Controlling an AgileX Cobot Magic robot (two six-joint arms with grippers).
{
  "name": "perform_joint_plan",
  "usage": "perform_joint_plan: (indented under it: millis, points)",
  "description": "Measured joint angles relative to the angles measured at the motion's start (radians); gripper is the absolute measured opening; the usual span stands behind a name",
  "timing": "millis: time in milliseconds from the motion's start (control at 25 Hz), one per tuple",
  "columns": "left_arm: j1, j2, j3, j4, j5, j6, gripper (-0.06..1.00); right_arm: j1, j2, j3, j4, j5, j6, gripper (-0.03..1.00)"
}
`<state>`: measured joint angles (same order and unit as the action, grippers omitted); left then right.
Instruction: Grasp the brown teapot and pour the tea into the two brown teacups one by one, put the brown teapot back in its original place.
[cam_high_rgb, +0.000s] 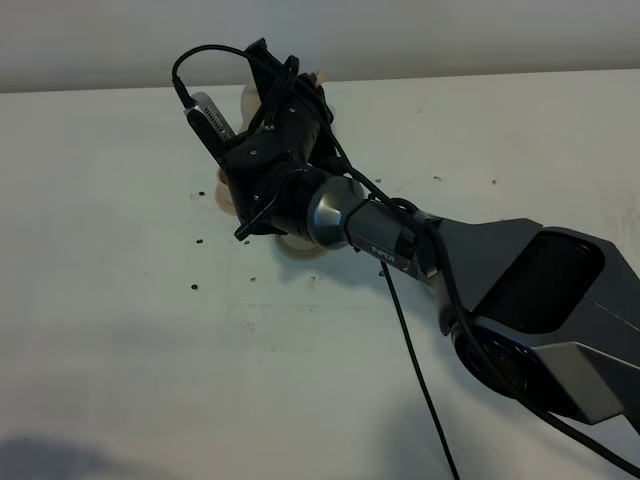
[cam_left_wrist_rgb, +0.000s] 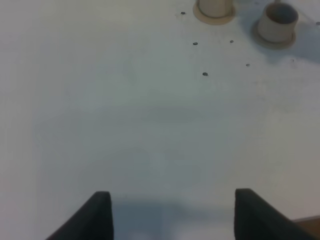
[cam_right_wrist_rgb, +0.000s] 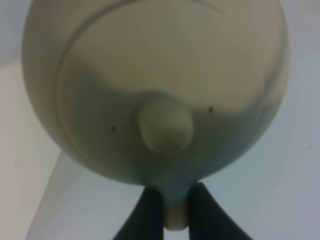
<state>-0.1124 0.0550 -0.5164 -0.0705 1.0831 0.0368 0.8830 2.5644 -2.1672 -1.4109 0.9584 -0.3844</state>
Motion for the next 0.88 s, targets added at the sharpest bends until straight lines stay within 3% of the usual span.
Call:
perform_joint_plan:
  millis: [880]
  points:
    - [0.000, 0.000, 0.000, 0.000, 0.000, 0.000, 0.50, 0.011, 0.000, 0.000, -0.060, 0.036, 0.007, 0.10]
